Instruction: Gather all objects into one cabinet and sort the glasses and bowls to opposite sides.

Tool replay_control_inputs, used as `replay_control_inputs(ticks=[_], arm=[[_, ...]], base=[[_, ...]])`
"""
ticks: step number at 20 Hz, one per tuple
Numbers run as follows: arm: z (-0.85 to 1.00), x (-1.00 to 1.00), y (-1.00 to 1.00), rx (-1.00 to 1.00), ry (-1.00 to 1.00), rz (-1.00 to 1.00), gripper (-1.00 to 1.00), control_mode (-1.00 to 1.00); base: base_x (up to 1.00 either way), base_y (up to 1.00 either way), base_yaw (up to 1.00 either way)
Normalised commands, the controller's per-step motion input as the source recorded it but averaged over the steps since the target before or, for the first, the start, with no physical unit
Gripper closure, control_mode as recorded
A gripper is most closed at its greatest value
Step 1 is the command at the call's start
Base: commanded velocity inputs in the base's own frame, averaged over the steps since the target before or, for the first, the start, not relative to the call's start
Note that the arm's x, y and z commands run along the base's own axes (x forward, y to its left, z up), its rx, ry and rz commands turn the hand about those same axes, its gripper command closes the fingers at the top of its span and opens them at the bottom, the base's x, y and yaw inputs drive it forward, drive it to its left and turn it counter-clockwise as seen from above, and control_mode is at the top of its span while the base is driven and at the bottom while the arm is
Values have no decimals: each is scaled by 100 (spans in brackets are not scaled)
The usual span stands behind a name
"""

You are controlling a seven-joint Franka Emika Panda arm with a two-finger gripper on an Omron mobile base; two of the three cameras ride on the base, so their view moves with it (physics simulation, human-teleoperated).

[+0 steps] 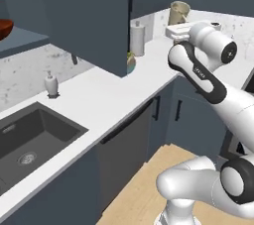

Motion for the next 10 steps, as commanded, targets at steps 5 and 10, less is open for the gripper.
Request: replay_control_inputs(ticks=[5, 10], arm=[[0, 0, 0, 0, 0, 0, 100, 100], [0, 0, 0, 0, 0, 0, 100, 100]], base=[[0, 2, 37], [-3, 0, 11]])
